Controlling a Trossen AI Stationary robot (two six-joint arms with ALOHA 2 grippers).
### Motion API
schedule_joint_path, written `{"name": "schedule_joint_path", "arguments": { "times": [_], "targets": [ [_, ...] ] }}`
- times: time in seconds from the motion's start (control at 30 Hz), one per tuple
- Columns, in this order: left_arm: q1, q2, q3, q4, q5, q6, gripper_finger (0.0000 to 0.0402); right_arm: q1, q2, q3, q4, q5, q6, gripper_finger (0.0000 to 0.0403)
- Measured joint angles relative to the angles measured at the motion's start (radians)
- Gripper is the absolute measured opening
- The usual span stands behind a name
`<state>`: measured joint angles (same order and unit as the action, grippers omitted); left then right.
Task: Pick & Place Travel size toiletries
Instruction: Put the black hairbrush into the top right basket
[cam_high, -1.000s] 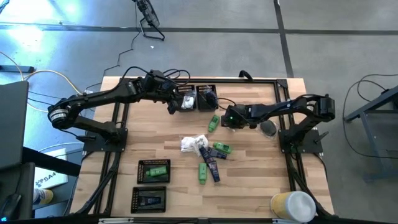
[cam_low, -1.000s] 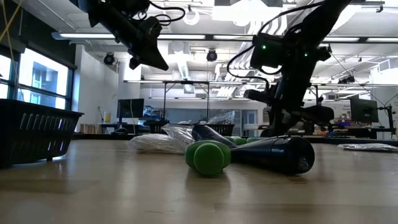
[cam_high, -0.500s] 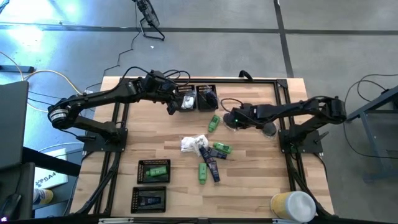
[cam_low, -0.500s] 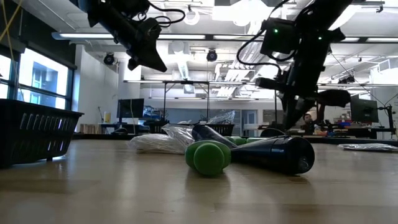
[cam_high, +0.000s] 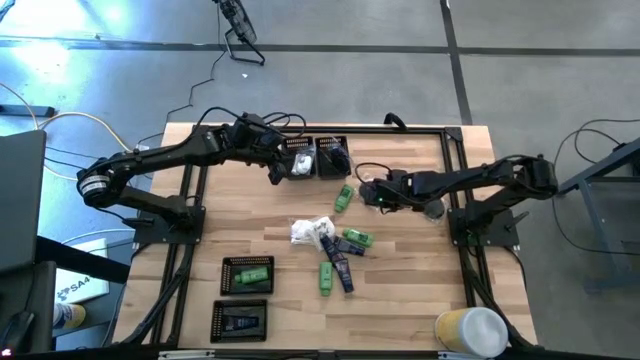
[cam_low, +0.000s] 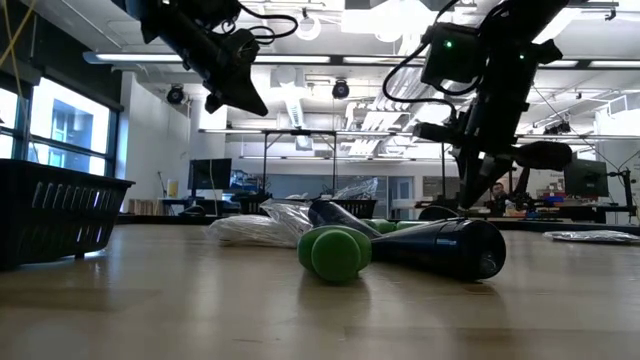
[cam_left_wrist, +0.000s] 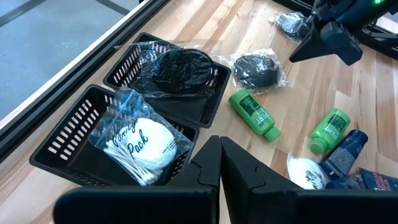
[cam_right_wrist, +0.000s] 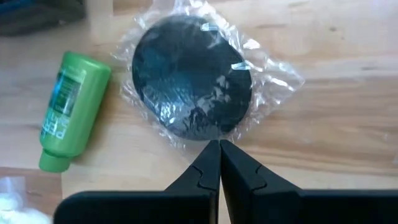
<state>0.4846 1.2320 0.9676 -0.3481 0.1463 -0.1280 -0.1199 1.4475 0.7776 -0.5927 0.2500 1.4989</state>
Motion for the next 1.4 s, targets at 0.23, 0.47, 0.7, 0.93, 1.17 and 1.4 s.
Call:
{"name": "schedule_joint_path", "arguments": {
  "times": [0.23,0.47,0.7,0.93,1.17,1.4],
  "targets": [
    [0.000,0.000,0.000,0.000,0.000,0.000,0.0001,0.029,-0.039,0.001,-0.024,0.079,0.046,0.0003],
    [0.000,0.000,0.000,0.001,-0.001,0.000,0.0001,0.038,-0.058,0.002,-0.057,0.066,0.054,0.0003],
    [0.000,0.000,0.000,0.001,-0.002,0.000,0.0001,0.037,-0.062,0.002,-0.058,0.060,0.049,0.0003],
    [0.000,0.000,0.000,0.001,-0.002,0.000,0.0001,0.037,-0.061,0.002,-0.093,0.009,0.044,0.0003],
    [0.000,0.000,0.000,0.001,-0.001,0.000,0.0001,0.037,-0.061,0.002,-0.144,0.009,0.079,0.0003],
    [0.000,0.000,0.000,0.001,-0.001,0.000,0.0001,0.037,-0.061,0.002,-0.145,0.010,0.078,0.0003]
  ]
}}
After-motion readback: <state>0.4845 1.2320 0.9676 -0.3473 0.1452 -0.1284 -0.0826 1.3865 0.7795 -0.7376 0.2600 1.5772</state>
